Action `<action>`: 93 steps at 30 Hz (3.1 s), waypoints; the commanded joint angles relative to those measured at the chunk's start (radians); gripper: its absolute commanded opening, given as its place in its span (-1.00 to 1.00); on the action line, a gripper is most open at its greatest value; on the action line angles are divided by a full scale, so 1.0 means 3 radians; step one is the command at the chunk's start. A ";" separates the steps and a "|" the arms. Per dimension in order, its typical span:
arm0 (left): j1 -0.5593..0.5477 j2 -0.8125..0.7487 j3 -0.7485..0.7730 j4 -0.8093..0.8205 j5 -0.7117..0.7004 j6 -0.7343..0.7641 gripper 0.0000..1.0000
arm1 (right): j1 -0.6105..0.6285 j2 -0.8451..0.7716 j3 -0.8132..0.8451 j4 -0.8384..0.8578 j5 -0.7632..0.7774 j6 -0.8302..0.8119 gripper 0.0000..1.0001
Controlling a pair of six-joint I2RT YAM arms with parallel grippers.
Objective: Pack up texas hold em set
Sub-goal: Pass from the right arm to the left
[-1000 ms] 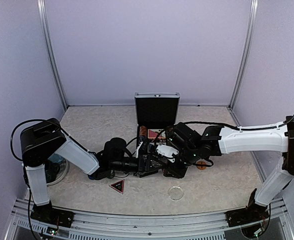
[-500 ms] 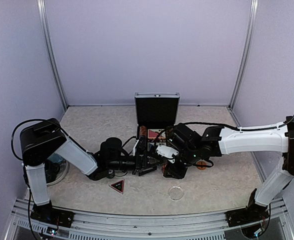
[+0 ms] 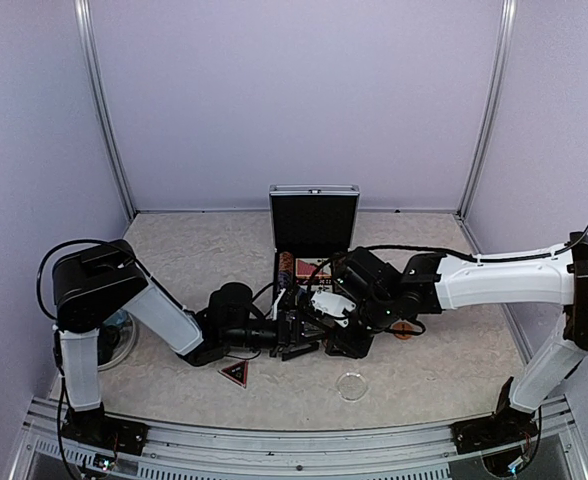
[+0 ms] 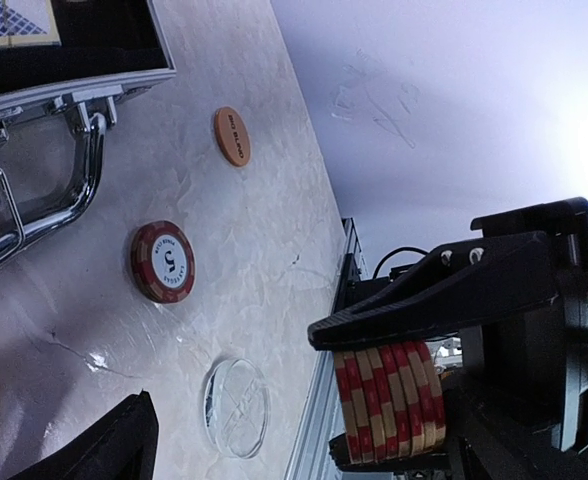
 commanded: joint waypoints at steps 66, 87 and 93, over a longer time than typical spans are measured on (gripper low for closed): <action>-0.0163 0.0034 0.0243 0.0299 0.0213 0.0073 -0.92 | 0.0055 -0.0786 -0.0404 0.0541 -0.0380 0.0078 0.77; -0.0163 -0.0553 0.0365 -0.1247 -0.0346 0.1350 -0.94 | -0.0096 -0.1267 -0.0727 0.0865 -0.0038 0.0266 0.98; -0.0163 -0.0703 0.0435 -0.1561 -0.0513 0.1611 -0.95 | -0.0164 -0.1279 -0.0740 0.0903 0.0057 0.0300 0.98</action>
